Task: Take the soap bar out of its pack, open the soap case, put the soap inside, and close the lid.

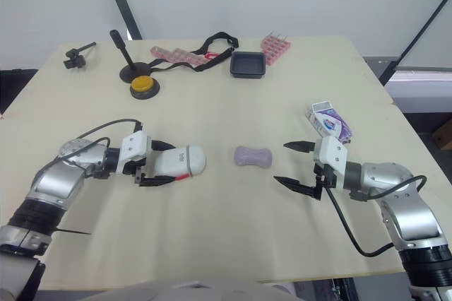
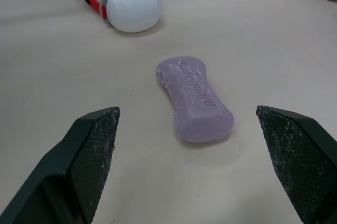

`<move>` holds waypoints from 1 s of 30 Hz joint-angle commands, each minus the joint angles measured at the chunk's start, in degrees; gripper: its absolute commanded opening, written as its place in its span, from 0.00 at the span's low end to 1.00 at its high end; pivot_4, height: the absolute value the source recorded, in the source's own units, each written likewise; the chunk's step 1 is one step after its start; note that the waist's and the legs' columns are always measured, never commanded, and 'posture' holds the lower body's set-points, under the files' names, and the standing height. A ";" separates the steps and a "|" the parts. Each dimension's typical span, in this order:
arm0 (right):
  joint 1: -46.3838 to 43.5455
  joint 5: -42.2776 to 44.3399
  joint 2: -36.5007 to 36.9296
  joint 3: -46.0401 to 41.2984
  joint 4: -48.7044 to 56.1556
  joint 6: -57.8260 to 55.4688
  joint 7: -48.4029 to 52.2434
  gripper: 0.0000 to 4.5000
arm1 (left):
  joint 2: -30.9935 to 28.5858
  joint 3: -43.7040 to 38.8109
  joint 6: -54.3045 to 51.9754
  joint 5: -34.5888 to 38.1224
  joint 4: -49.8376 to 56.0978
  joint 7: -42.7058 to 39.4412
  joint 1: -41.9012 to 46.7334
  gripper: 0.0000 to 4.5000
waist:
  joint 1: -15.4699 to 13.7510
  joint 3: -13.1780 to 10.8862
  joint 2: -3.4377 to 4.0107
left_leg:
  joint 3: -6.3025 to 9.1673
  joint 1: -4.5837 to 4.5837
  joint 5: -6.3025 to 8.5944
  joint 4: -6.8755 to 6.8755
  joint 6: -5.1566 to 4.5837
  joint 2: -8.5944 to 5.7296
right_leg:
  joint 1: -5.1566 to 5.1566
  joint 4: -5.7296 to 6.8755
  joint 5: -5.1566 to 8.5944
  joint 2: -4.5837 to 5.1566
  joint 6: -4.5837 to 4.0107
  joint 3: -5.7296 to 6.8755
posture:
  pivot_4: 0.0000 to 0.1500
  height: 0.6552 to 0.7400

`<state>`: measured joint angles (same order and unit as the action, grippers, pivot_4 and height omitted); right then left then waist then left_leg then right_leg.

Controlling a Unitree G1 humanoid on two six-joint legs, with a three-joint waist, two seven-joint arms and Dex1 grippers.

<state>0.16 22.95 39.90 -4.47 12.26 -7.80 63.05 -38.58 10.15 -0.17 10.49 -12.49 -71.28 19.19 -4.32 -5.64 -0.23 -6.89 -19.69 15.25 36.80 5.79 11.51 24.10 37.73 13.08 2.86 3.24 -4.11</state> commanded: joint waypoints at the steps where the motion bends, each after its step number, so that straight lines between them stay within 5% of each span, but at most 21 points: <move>1: -0.55 0.94 0.84 -0.47 1.73 -0.01 0.39 0.99 | 0.23 -0.36 1.73 -0.24 -0.32 -0.24 1.02 1.00 | -0.03 0.00 0.00 | 0.00 0.00 -0.01 0.00 0.02 0.00 | 0.00 0.00 0.00 0.00 0.00 0.00 | 1.00 0.87; 6: -0.57 0.99 1.08 -0.63 1.42 0.03 0.67 1.00 | 0.94 -0.08 2.79 -0.30 -1.62 -1.04 1.56 0.77 | -0.12 0.00 0.00 | 0.00 0.00 -0.03 0.00 0.06 0.00 | 0.00 0.00 0.00 0.00 0.00 0.00 | 1.00 0.87; 22: 0.76 1.57 0.81 -1.61 1.23 1.62 2.38 1.00 | 1.07 -1.58 9.27 0.37 -5.26 -2.90 3.18 0.77 | -0.13 0.00 -0.01 | 0.00 0.00 -0.02 0.00 0.04 0.00 | 0.00 0.01 0.00 0.00 0.00 0.00 | 1.00 0.87; 26: -1.59 8.28 1.83 -2.87 6.08 -7.57 0.69 1.00 | 1.49 -3.77 12.76 3.65 -2.40 -4.05 3.49 0.77 | -0.16 -0.02 -0.02 | 0.00 0.00 -0.02 0.00 0.04 0.00 | 0.00 0.01 0.00 0.00 0.00 -0.01 | 1.00 0.87; 30: -14.17 31.30 4.50 -1.46 13.51 -42.41 -14.40 1.00 | 4.05 -5.03 19.54 6.53 5.94 -2.98 2.98 0.77 | 0.02 -0.05 -0.01 | -0.01 0.07 -0.16 0.00 0.29 -0.02 | -0.01 0.09 -0.01 -0.03 0.01 -0.10 | 1.00 0.87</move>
<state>-9.71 42.35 43.89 -5.02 21.63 -36.31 56.10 -35.40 6.84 14.50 15.07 -10.97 -74.94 21.71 -4.30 -5.69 -0.24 -6.90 -19.61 15.07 36.79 6.12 11.48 24.06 37.81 13.08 2.83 3.25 -4.20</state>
